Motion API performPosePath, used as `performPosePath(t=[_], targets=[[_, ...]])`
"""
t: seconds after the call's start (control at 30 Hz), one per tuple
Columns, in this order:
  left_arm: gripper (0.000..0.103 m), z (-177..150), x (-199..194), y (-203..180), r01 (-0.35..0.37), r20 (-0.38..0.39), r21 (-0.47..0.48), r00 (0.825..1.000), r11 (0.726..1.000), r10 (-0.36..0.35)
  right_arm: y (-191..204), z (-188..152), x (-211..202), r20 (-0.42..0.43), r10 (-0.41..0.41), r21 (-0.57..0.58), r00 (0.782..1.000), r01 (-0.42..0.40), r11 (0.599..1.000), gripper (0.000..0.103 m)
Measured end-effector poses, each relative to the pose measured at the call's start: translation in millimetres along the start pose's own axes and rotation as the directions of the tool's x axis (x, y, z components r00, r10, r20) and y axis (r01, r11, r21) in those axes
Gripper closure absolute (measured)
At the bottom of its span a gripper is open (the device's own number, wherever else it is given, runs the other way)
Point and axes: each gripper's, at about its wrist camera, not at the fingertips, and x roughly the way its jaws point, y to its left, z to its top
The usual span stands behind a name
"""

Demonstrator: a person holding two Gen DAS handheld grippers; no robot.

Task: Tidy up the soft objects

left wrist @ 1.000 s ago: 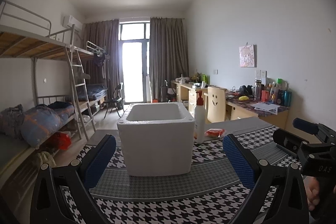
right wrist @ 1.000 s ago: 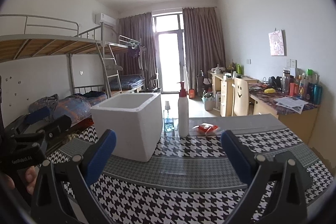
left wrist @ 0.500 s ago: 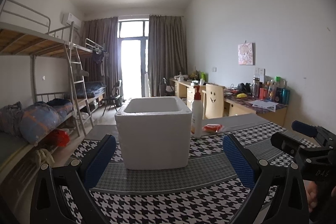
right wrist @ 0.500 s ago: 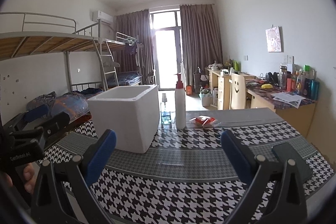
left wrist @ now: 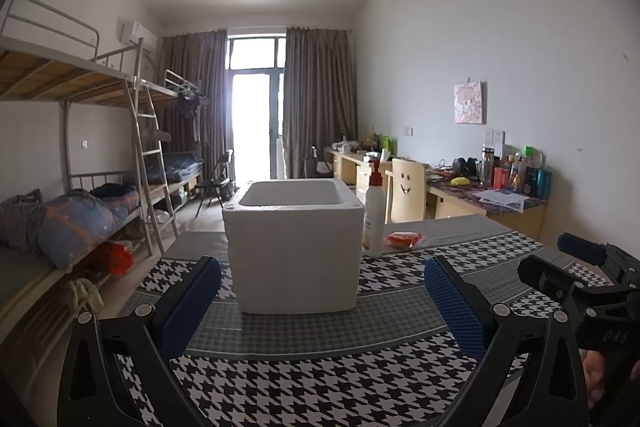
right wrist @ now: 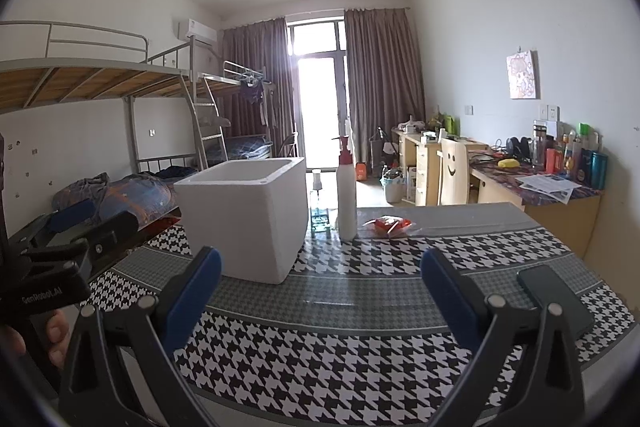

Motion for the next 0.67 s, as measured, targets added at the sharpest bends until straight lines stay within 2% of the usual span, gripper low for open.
performPosePath(t=[0.67], targets=[[0.001, -3.9, -1.3, -5.1, 0.02, -0.015, 0.02, 1.0, 1.0, -0.02, 4.4, -5.2, -6.6, -0.002, -0.003, 0.005, 1.0, 0.003, 1.0, 0.002]])
